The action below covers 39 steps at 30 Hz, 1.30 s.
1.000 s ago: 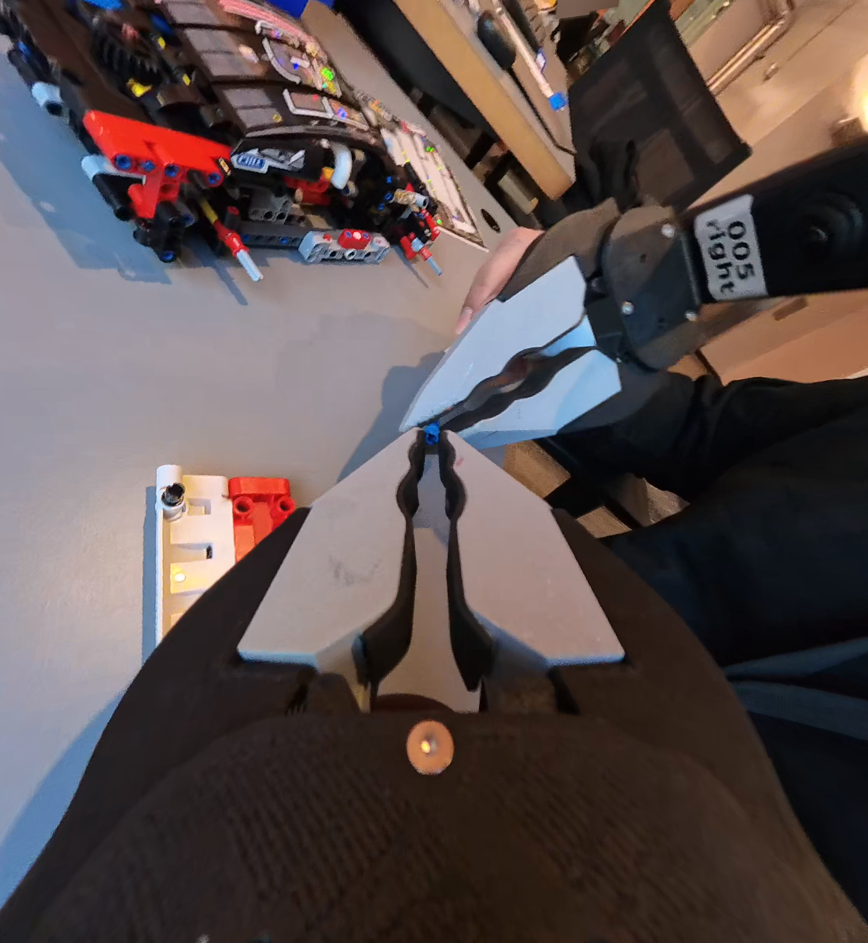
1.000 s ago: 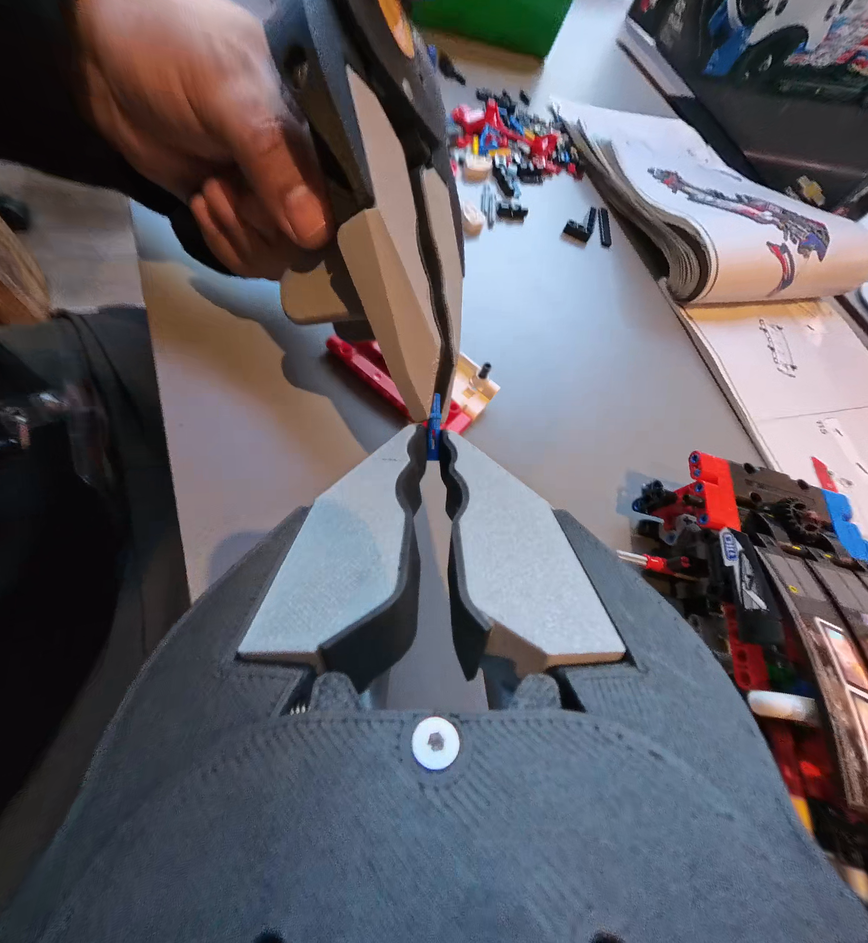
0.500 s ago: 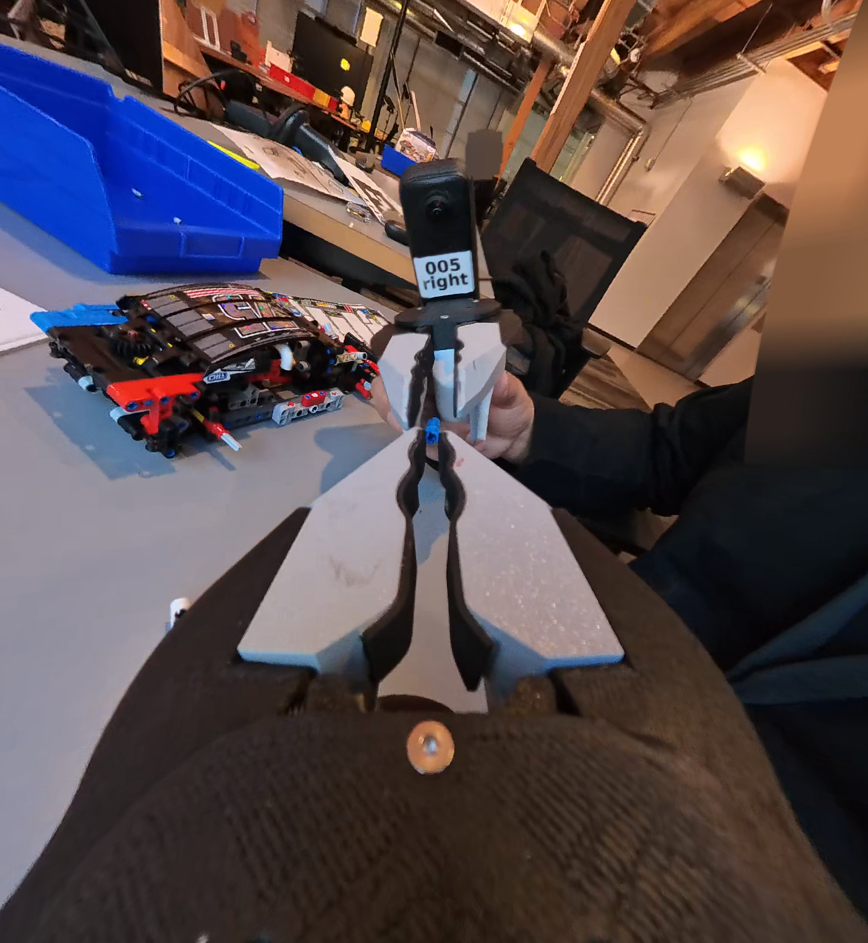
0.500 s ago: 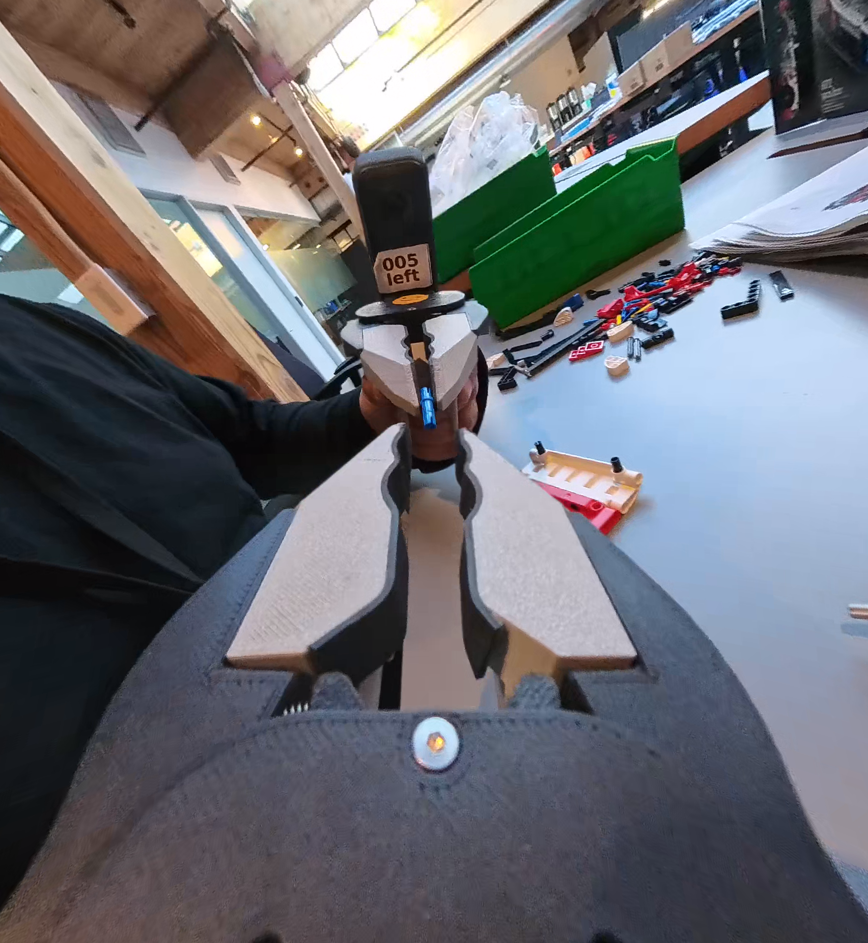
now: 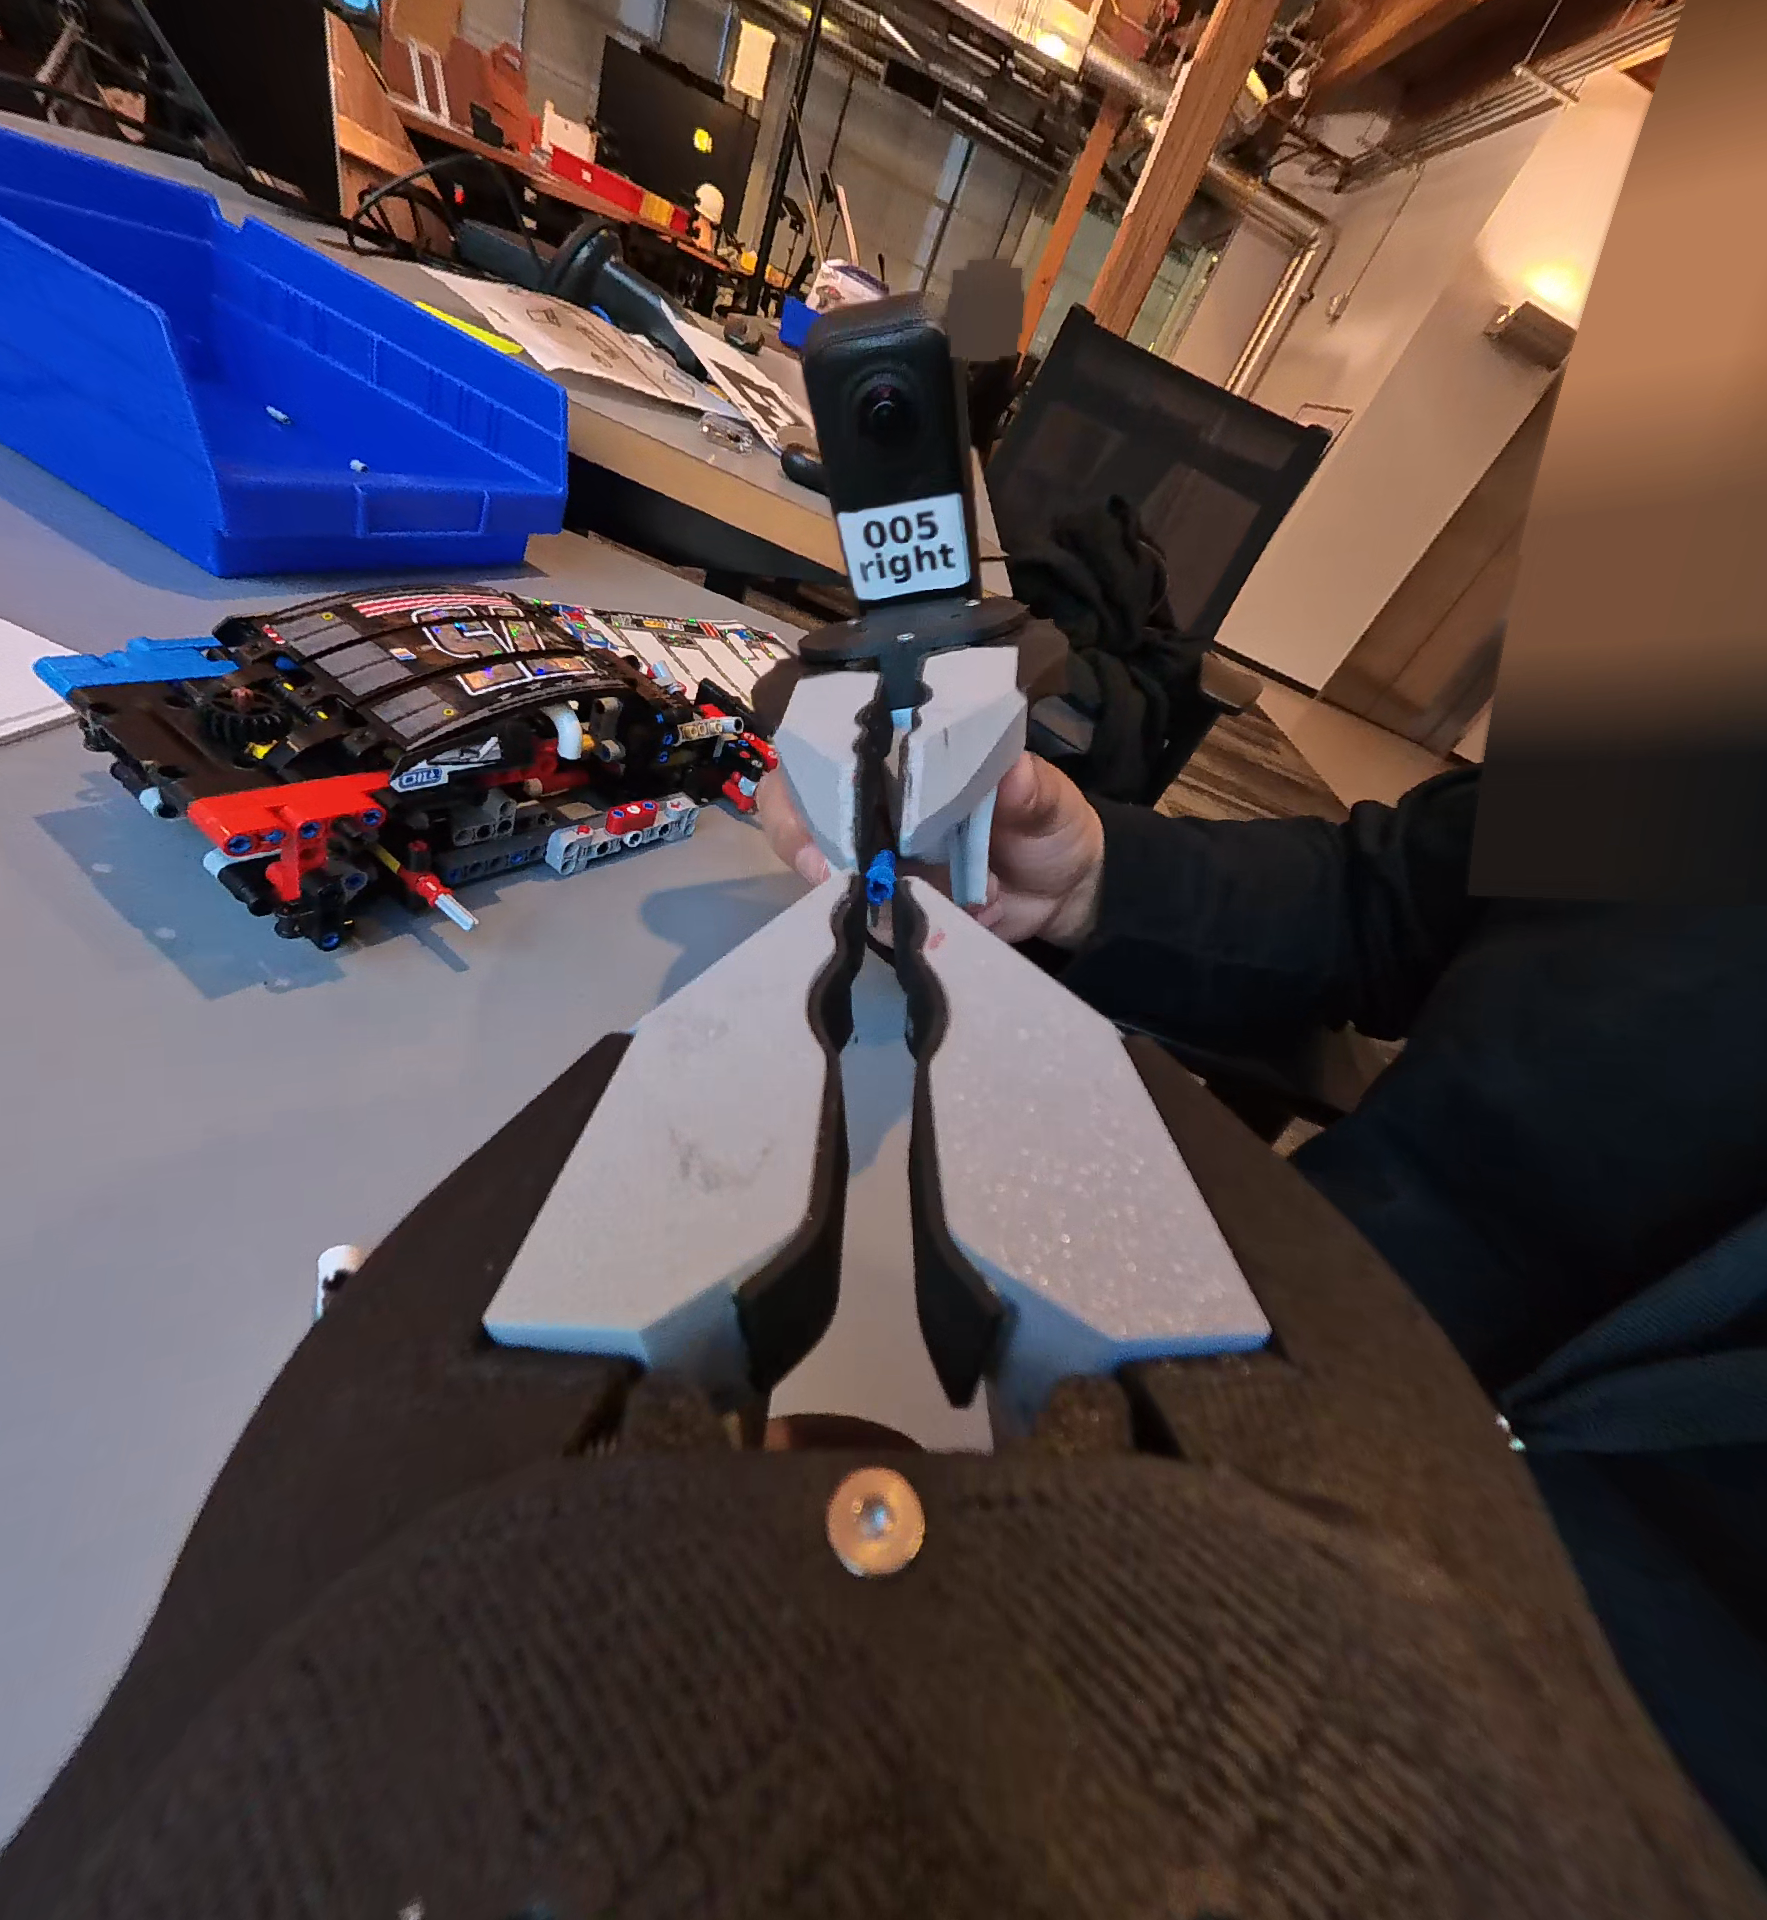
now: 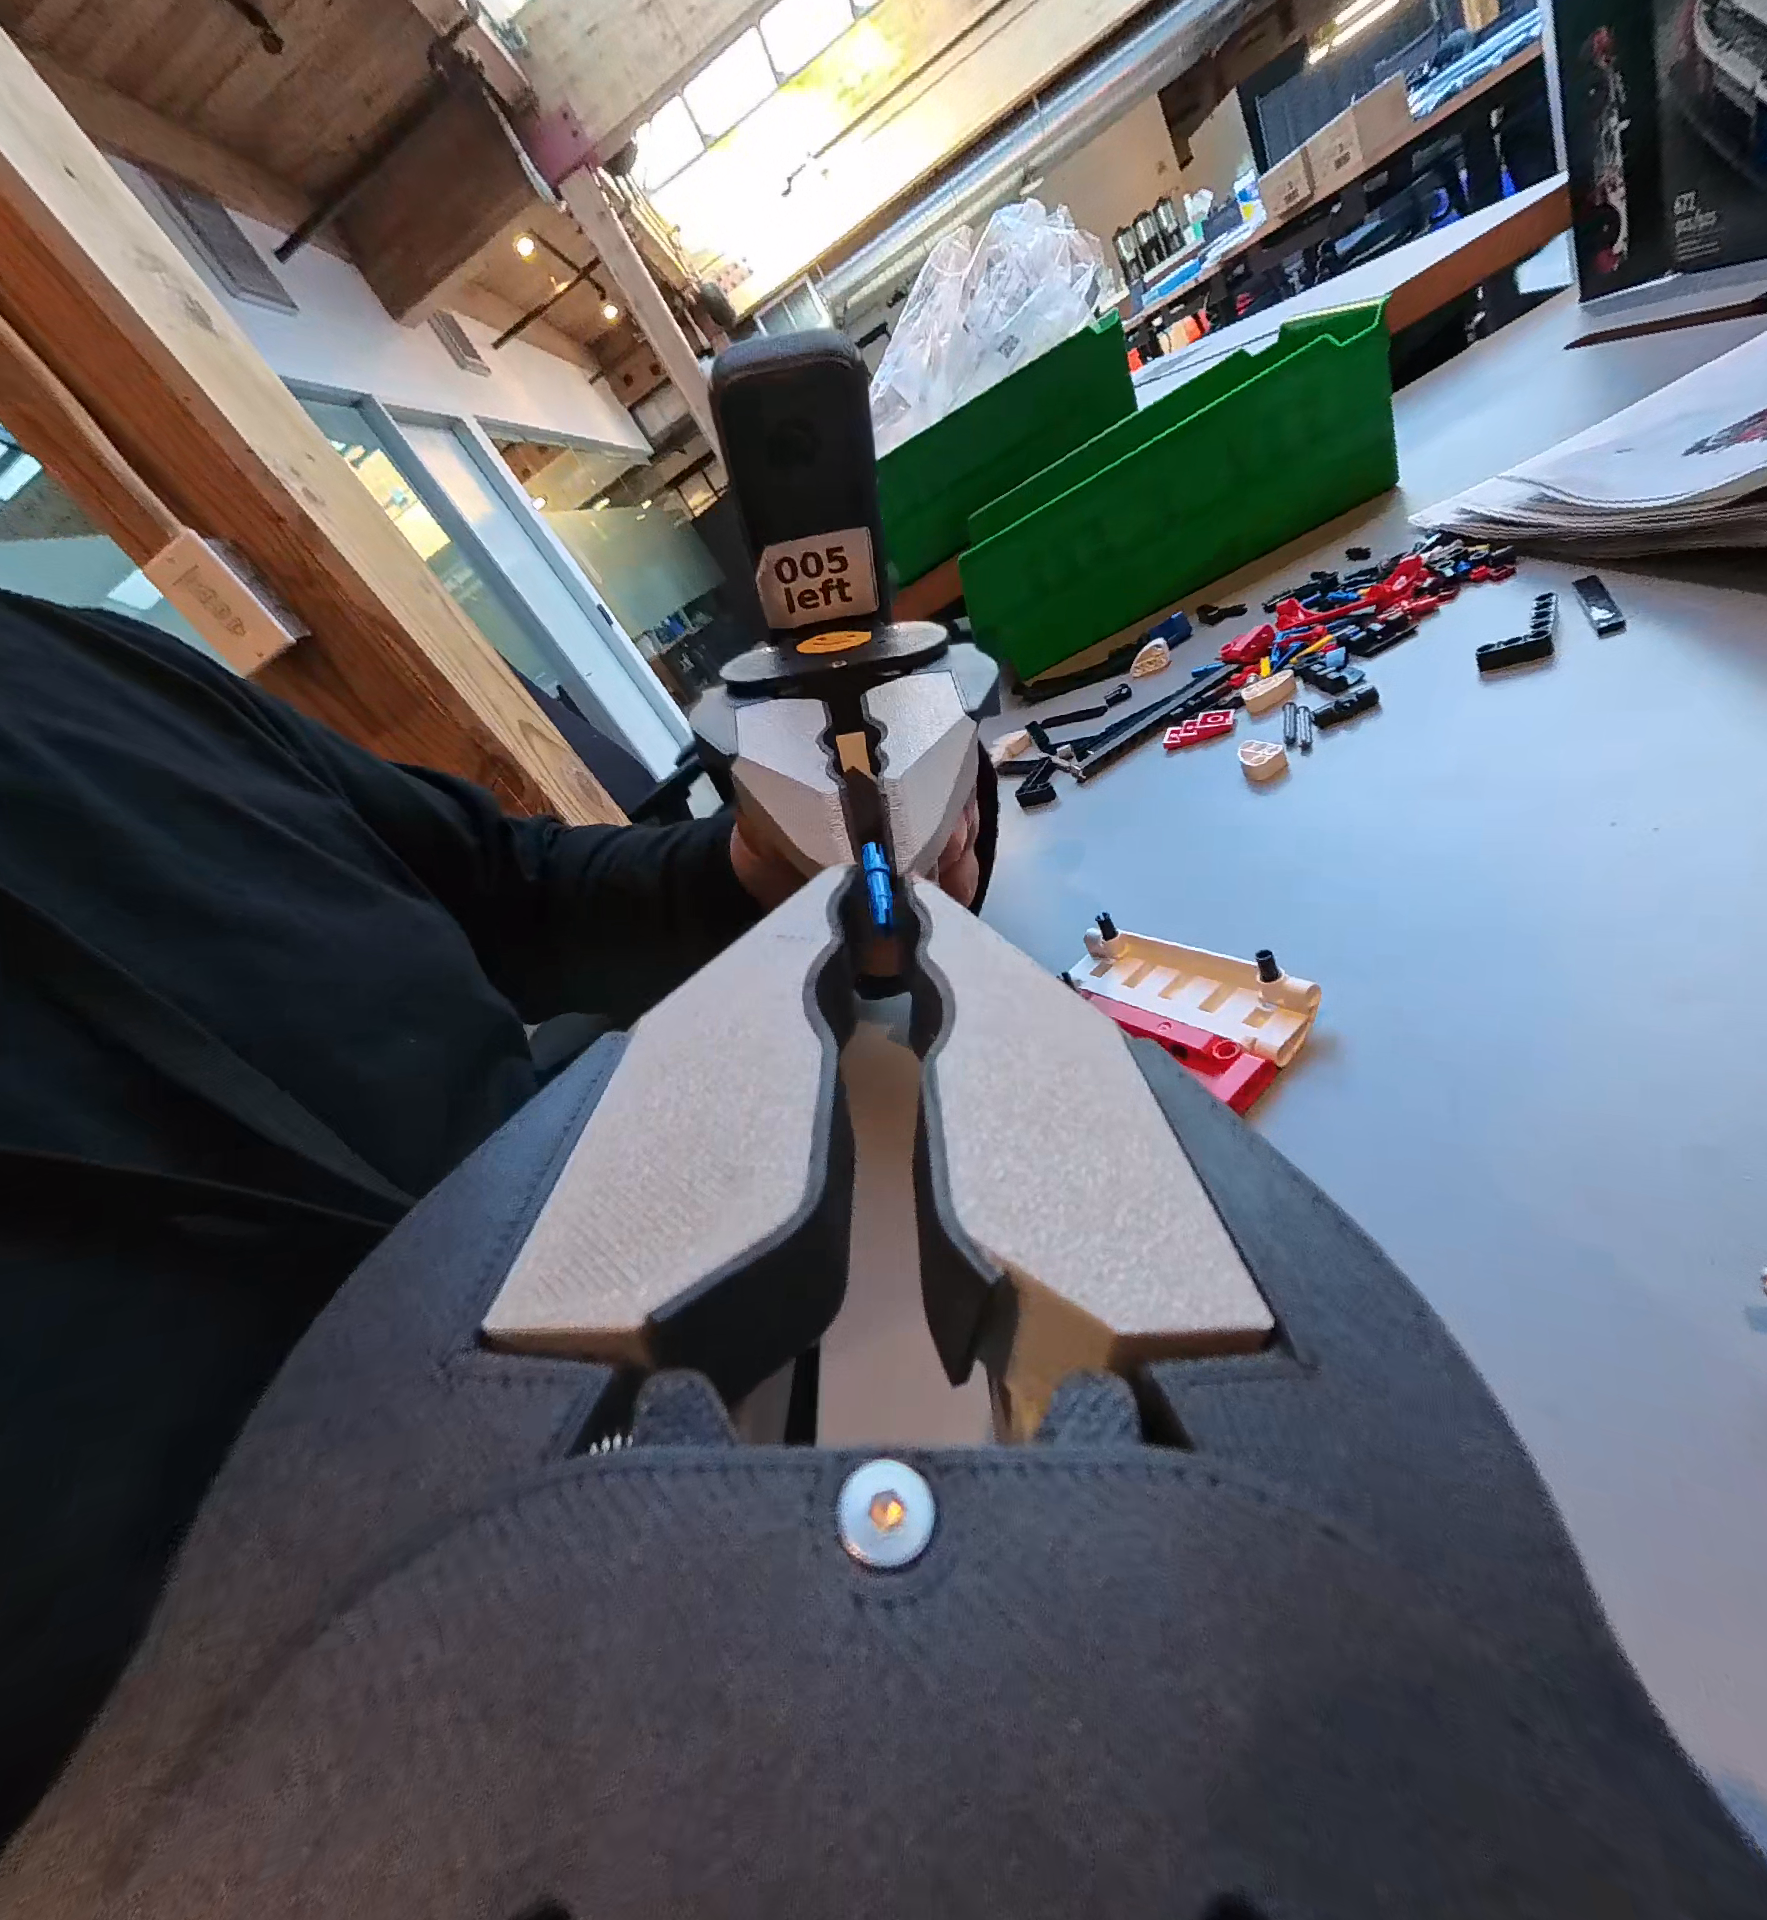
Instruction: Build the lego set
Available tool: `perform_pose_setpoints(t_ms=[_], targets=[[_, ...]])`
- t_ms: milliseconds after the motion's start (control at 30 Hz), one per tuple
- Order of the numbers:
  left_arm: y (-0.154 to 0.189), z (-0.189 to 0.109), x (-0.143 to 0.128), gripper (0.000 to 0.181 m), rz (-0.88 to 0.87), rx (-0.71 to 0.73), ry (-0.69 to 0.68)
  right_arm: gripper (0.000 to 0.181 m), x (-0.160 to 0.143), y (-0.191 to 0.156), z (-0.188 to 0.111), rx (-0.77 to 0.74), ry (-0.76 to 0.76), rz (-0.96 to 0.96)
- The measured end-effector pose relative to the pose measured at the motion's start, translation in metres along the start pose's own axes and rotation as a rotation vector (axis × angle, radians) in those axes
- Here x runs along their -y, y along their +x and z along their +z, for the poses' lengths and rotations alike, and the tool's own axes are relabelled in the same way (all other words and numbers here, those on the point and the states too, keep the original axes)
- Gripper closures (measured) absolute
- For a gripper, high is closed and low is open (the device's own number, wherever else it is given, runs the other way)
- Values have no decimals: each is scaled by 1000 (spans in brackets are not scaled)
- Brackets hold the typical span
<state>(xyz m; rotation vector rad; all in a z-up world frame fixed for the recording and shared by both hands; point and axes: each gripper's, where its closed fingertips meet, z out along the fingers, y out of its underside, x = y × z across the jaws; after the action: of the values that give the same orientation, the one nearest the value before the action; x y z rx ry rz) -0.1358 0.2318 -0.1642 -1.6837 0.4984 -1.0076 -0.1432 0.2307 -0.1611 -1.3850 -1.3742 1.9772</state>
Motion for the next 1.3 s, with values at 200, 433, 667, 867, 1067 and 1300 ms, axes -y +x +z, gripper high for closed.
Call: perform_pose_setpoints(t_ms=[200,433,667,867,1067,1300], targets=[[-1,0,1,179,11,17,6,173,2,7,-4,-55,9,-36],[-2,-1,2,179,5,18,15,177,-4,3,0,-9,-12,-21],[-3,0,2,179,-34,15,14,179,-4,3,0,-16,-19,-20],[-72,-48,-17,145,75,434,-320,179,-23,46,-15,-279,-164,-91],[-97,-61,-66,149,-47,447,-558,179,-48,60,-12,-387,-349,-207],[-100,-47,-90,181,50,328,-746,179,-56,63,-14,-438,-424,-289]])
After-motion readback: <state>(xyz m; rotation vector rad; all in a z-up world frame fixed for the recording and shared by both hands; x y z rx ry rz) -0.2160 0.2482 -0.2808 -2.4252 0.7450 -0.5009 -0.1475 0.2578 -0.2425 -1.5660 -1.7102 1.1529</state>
